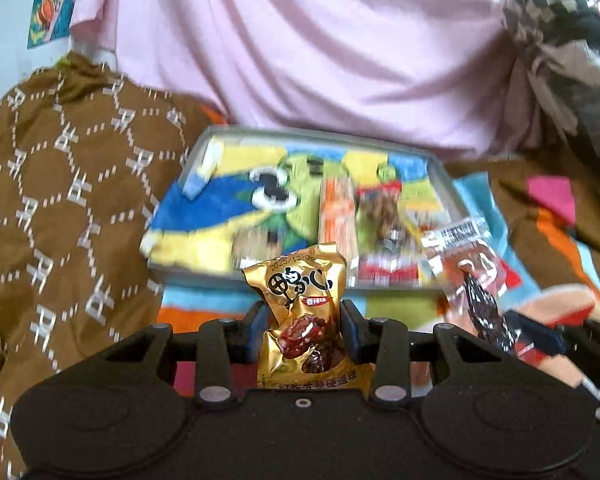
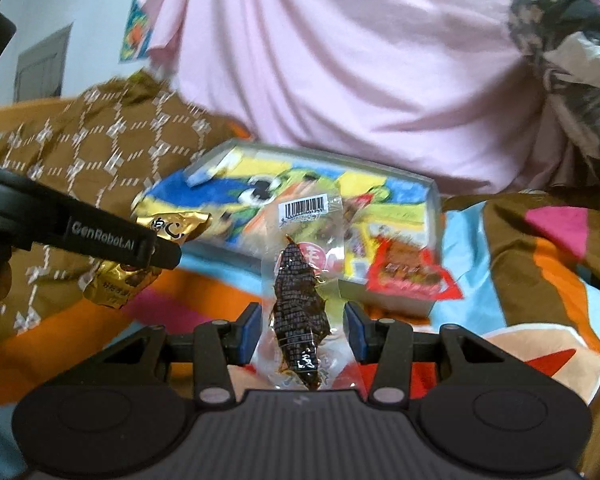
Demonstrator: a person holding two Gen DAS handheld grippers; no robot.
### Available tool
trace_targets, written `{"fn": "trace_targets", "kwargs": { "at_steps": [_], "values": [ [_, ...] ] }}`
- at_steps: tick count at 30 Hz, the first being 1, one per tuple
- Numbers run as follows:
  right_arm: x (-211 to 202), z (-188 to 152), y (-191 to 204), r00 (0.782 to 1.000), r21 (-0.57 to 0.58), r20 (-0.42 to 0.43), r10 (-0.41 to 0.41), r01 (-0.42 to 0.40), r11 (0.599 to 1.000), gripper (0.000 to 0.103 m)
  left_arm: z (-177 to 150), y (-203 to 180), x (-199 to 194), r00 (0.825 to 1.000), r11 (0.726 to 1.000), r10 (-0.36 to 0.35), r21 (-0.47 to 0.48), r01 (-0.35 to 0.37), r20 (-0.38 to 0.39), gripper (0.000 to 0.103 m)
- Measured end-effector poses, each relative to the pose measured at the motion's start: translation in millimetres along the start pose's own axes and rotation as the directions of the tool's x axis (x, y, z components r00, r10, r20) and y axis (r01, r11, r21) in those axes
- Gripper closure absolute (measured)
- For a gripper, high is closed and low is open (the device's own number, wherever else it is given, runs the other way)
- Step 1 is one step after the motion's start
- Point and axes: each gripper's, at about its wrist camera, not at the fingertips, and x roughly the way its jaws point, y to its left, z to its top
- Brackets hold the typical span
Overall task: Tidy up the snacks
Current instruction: 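Carry the gold pack and dark stick toward the grey tray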
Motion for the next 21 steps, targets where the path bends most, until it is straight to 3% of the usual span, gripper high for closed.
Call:
{"fn": "trace_targets", "kwargs": {
  "at_steps": [10, 15, 21],
  "values": [
    [24.2, 16.1, -26.1, 0.983, 0.068, 0.174, -0.064, 0.053, 0.996, 0.054, 44.3, -5.6, 36.8, 0.997, 0.998, 0.044, -0.044, -0.041, 0.057, 0.062],
    [48.5, 22.3, -44.5, 0.977, 0.14, 0.198, -0.078, 0.051, 0.989, 0.054, 61.3, -5.1, 63.1, 0.995, 0.995, 0.066, -0.082, -0.061, 0.07, 0.062],
    [76.4, 28.4, -48.3, 0.975, 0.177, 0.212, -0.07, 0.032, 0.984, 0.054, 72.0, -8.8, 92.6, 0.993, 0.995, 0.08, -0.063, -0.074, 0.082, 0.062]
  ]
}}
